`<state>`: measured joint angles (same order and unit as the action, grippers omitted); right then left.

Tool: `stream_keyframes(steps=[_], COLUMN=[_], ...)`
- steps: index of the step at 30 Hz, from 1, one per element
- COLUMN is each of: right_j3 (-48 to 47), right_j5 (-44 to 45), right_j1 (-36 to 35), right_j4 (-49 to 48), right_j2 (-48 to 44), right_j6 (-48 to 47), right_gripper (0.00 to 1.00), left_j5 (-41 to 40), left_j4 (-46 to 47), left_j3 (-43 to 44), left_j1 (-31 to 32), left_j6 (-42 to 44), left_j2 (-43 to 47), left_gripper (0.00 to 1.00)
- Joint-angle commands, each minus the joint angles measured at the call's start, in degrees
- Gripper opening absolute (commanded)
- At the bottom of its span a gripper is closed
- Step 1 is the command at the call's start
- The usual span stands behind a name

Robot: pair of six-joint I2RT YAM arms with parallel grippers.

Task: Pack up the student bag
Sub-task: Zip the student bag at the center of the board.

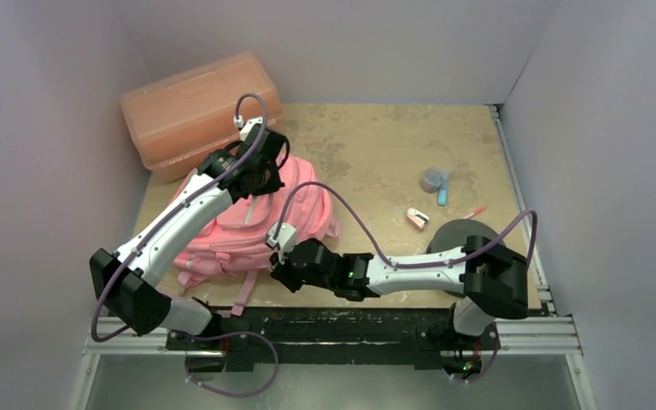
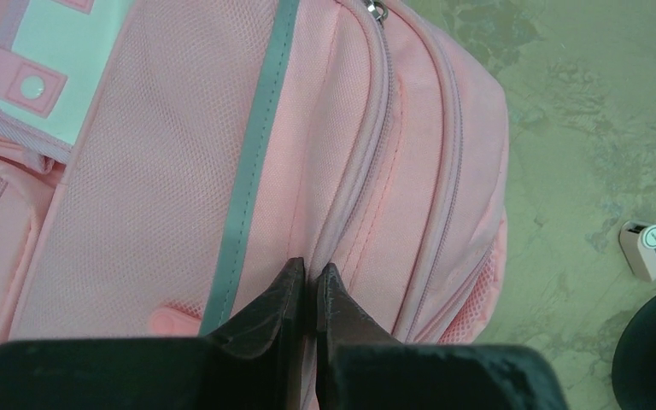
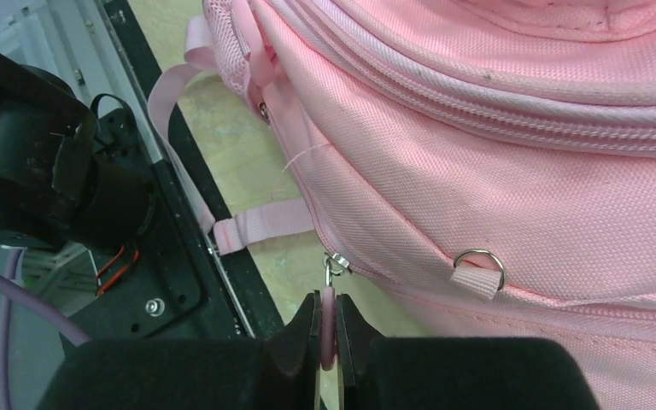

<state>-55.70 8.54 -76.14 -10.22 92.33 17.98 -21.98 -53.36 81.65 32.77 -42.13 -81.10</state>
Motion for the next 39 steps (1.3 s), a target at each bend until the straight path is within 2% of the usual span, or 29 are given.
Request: stream_keyframes(steps=[1, 4, 9, 15, 24, 29, 32, 36, 39], right_j3=[-0.20, 1.34, 3.28, 4.06, -2.78, -5.66, -1.79, 8.70, 15.39], right_j5=[0.19, 3.80, 4.04, -3.10, -7.08, -3.57, -3.69, -2.16, -1.24], right_j1=[-2.18, -2.09, -2.15, -2.43, -3.75, -4.19, -3.76, -3.51, -3.49], right_j4=[-3.09, -2.42, -3.64, -11.24, -17.62, -17.60, -20.10, -23.02, -21.69], right_j2=[-2.52, -4.56, -5.42, -1.46, 8.97, 12.37, 9.04, -0.81, -9.88], right_j6=[-0.76, -1.26, -4.66, -11.40, -22.24, -22.80, -19.41, -15.48, -12.61], right_gripper=[0.00, 0.00, 0.00, 0.00, 0.00, 0.01, 0.18, 0.44, 0.52], left_j5=[-7.64, -6.77, -7.33, -5.74, -0.79, 1.00, 1.16, 3.46, 6.19], left_j4=[19.72, 23.11, 27.29, 31.00, 28.84, 27.32, 26.38, 26.85, 26.86], left_j3=[1.64, 2.40, 6.82, 8.59, 4.63, 4.77, 3.12, -3.30, -9.55], left_j1=[-0.55, -0.09, 1.54, 1.96, 0.20, -0.21, -0.21, -0.23, -0.17], left_j6=[-6.68, -8.67, -8.74, -7.36, -17.34, -16.68, -14.22, -6.70, 0.38], left_j2=[1.56, 1.25, -1.30, -2.14, 2.77, 4.04, 5.66, 9.48, 13.32], left_gripper=[0.00, 0.00, 0.00, 0.00, 0.00, 0.00, 0.00, 0.00, 0.00])
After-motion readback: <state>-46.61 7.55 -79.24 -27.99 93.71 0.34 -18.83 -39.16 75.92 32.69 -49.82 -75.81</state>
